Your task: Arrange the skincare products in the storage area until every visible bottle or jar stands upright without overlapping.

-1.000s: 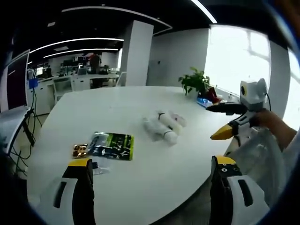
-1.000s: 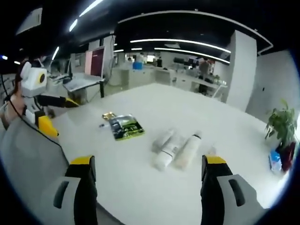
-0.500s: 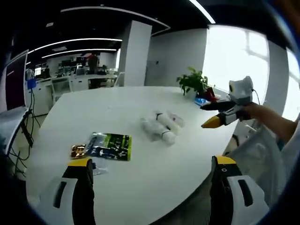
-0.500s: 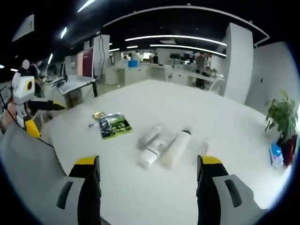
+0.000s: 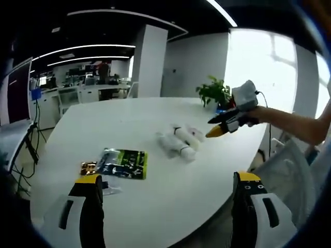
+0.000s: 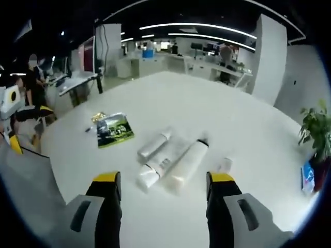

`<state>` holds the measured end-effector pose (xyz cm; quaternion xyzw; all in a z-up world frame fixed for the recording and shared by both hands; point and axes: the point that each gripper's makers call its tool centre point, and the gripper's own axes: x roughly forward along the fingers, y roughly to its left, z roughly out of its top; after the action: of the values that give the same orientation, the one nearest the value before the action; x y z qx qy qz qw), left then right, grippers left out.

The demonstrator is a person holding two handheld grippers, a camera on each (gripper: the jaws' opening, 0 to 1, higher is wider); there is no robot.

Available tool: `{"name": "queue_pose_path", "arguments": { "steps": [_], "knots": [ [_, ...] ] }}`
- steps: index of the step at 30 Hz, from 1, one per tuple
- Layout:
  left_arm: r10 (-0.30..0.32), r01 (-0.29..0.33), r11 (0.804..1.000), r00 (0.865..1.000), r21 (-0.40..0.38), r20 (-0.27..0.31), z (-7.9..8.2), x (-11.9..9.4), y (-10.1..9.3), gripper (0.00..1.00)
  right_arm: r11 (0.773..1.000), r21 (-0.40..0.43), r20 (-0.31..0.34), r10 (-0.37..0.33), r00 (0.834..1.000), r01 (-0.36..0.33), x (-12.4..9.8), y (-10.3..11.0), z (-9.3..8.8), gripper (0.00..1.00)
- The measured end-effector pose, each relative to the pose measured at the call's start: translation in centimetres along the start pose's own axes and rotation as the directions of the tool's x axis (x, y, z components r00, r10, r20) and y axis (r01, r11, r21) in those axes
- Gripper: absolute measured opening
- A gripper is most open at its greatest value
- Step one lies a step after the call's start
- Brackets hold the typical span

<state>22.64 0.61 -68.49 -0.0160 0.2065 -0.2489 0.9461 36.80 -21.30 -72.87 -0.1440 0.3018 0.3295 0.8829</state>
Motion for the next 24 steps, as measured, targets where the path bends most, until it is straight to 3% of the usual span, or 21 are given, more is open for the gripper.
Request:
{"name": "queue_pose_path", "arguments": {
  "steps": [9,18,24],
  "knots": [
    [0.005,-0.005,1.000,1.000,-0.004,0.000,0.0,0.0,0.1,0.98,1.000,0.029,-0.066,0.006,0.998,-0.004,2.8,-1.8,-1.0,0.54],
    [0.001,-0.001,1.000,1.000,-0.001,-0.003,0.0,0.0,0.0,0.98,0.998,0.065,-0.146,0.009,0.989,0.000,5.3,-3.6,-1.6,0.51],
    [-0.004,0.004,1.000,1.000,0.003,-0.004,0.0,0.0,-0.1,0.98,0.999,0.045,-0.255,0.001,0.967,0.010,7.0,-4.2,-2.4,0.51]
  ]
}}
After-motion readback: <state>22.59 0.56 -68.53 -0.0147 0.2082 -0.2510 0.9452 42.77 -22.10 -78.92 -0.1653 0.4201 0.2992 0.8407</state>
